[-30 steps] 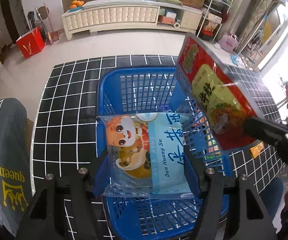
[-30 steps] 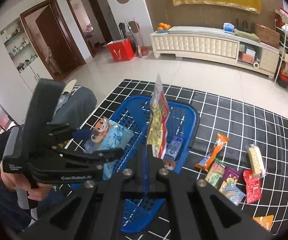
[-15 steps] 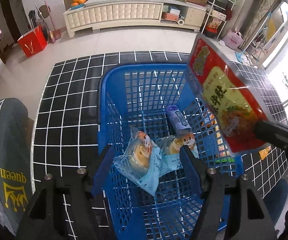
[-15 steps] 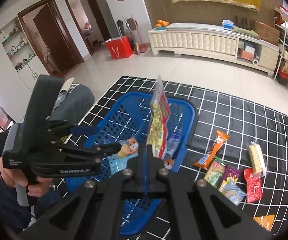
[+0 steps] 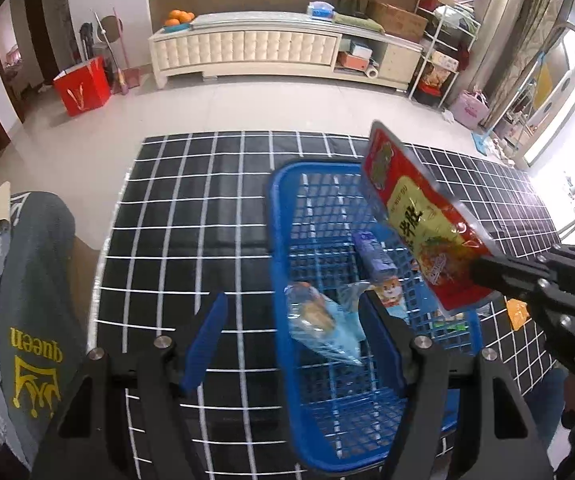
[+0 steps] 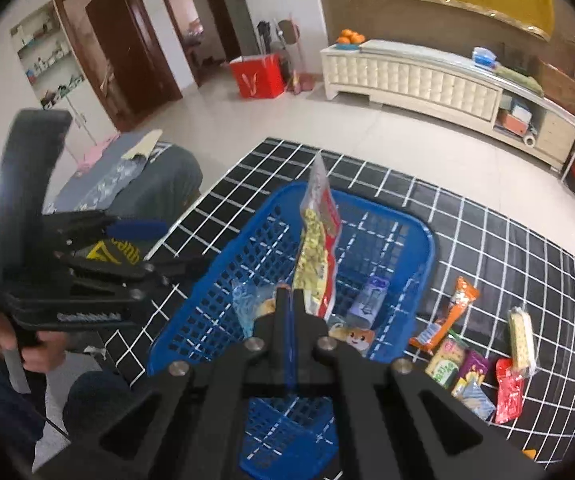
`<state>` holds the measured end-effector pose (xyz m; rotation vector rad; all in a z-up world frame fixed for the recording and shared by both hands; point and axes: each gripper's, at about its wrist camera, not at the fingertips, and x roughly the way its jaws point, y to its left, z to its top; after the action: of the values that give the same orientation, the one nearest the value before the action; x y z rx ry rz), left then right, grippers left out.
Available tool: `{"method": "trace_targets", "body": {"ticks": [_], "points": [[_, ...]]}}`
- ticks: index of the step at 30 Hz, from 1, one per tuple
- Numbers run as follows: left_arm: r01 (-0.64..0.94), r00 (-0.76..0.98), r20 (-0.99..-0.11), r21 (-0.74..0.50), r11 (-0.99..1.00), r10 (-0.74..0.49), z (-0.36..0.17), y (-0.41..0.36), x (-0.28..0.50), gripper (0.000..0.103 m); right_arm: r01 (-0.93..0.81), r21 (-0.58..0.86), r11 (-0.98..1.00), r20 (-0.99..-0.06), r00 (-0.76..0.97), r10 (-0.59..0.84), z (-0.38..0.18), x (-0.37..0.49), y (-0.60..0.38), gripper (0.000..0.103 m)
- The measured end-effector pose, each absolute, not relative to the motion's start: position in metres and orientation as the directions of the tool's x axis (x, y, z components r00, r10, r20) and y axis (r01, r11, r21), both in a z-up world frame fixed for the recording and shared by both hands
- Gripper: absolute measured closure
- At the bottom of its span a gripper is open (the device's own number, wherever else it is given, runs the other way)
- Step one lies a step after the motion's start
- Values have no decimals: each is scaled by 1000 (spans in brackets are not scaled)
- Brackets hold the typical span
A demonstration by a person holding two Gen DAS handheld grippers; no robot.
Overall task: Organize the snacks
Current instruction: 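Open left tool to drop the bread bag while right tool lowers red bag into basket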
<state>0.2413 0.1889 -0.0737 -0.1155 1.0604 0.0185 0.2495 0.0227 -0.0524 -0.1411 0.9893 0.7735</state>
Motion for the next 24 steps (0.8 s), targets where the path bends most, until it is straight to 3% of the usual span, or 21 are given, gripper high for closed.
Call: {"method": "trace_targets", "body": {"ticks": [12,17,22,24], "points": [[-76,474,-877,-130,989,-79,-89,216,244,37,-686,239,687,-895,119,430,-109,283,67,101],[-63,465,-881,-134,989,-90,-98,215,252,37,-673,213,708,-909,130,397,-123,302,70,101],[-48,456,-885,-125,991,-90,-104,213,262,37,-667,107,737,-916,222,334,-118,314,68,93],[-49,454,-887,-127,991,-92,-106,214,265,37,-651,6,759,-920,295,260,-118,320,67,78]]}}
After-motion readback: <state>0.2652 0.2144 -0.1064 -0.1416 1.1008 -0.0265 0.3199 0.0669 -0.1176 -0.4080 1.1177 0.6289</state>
